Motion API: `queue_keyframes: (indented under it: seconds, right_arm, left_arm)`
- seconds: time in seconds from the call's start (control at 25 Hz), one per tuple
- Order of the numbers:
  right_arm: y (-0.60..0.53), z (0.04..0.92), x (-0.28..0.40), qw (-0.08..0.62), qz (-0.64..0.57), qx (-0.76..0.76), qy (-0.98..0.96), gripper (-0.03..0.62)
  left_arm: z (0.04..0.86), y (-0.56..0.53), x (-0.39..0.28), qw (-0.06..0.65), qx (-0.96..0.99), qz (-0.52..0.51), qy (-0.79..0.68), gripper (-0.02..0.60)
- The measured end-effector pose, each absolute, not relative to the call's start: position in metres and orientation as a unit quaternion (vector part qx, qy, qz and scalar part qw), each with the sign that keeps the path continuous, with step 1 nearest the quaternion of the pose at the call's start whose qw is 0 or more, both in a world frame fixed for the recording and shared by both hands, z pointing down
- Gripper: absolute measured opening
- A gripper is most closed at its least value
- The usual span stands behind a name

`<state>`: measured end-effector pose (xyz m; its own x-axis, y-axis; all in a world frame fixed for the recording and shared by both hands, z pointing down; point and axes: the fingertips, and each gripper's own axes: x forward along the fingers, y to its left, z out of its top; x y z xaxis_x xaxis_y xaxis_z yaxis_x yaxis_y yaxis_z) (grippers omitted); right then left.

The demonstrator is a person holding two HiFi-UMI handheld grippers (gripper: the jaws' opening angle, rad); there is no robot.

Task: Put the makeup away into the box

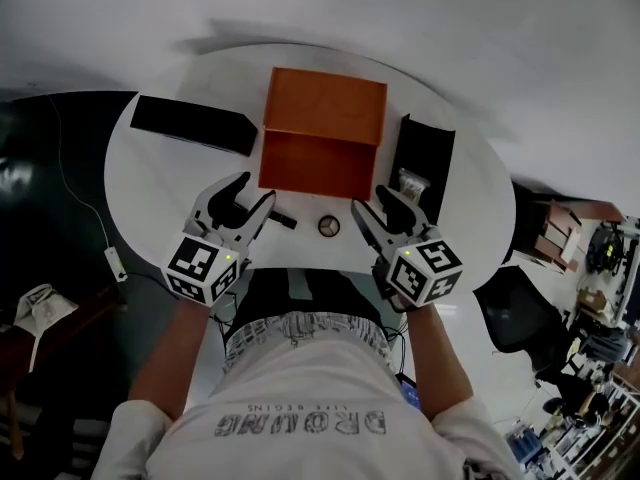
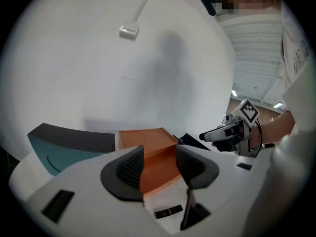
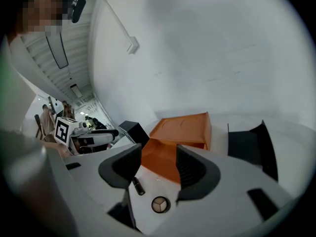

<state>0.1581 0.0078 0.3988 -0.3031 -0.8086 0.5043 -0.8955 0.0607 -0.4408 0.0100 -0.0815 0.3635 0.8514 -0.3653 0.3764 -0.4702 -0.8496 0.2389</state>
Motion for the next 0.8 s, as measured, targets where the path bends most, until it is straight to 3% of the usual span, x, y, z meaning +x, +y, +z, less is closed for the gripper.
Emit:
queue_keyframes:
  seconds: [0.8]
  right_arm:
    - [0.019,0.468,0.119,0.091,0.398,0.636,-0.655,0.232]
  left_arm:
    - [0.401,-0.097,-0.01,0.166,0.958,0.193,-0.134,0.216]
